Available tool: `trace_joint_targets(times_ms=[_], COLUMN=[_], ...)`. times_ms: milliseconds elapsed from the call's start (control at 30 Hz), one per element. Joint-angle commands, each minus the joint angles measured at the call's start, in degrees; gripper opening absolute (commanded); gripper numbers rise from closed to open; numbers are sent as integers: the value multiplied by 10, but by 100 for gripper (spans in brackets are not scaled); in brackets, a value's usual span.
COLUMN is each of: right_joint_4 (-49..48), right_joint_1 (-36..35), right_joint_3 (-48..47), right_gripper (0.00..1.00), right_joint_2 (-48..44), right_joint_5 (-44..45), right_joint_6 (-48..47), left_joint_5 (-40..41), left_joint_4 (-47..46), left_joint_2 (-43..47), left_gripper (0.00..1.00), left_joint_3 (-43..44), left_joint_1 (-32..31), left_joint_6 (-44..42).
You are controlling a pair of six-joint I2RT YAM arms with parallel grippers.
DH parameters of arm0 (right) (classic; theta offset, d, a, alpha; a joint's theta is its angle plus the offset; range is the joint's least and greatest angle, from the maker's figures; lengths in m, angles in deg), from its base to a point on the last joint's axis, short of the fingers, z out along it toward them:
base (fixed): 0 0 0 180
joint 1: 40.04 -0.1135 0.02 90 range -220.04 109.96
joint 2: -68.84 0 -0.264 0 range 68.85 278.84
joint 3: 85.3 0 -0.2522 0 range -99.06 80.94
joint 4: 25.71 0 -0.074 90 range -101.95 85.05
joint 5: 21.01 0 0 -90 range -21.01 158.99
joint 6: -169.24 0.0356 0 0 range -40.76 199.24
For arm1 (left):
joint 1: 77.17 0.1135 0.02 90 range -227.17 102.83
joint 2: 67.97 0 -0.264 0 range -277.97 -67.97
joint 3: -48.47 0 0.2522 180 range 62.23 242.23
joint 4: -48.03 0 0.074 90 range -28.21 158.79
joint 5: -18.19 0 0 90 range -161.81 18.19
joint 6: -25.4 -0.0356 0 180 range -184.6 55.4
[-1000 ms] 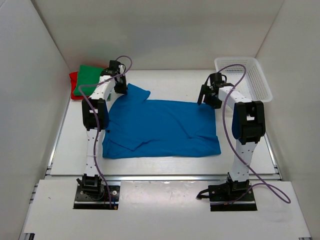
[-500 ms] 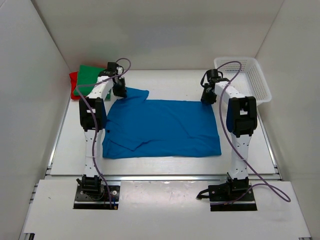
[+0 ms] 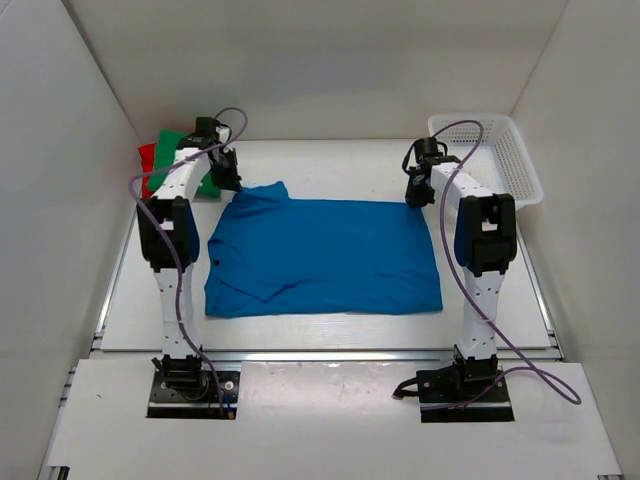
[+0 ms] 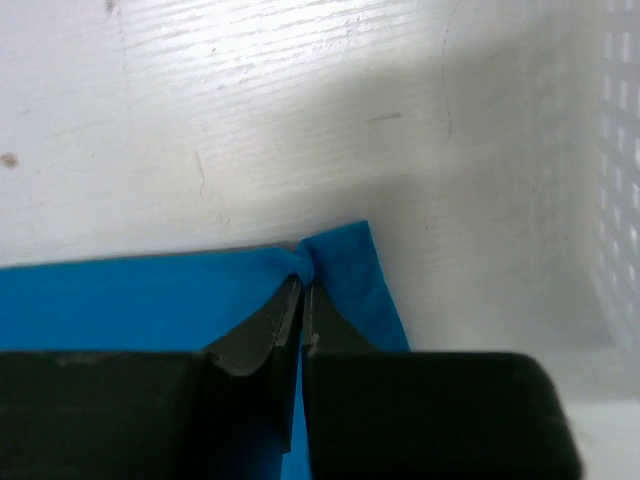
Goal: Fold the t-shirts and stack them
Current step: Grap the side of the flattened tshirt furthest away from the robot with both arms, then fold the other side of the tshirt into a rectangle
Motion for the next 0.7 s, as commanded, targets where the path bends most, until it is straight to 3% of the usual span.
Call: trace_joint_targets(times_ms=[0,133,433,667], right_joint_4=[-21,-56,-198,-236], right_joint_1=[-10,-16,-14,14], right_joint_3=[38,133,444,554], right_gripper=[0,0,0,0], right_joint_2=[-91,-175,-371,-459], right_joint_5=[17,4,-32,-62], right_joint_6=[-24,-20,-15,-3], left_joint_5=[-14,-1,36,42], left_joint_4=[-27,-34,-138,-167], left_joint_2=[127,206,431,533], left_gripper=[0,0,0,0], left_joint_3=[-44,-151,-526,-659], left_joint_1=[15,19,5,-16], left_joint_6=[-16,-39,-36,-20])
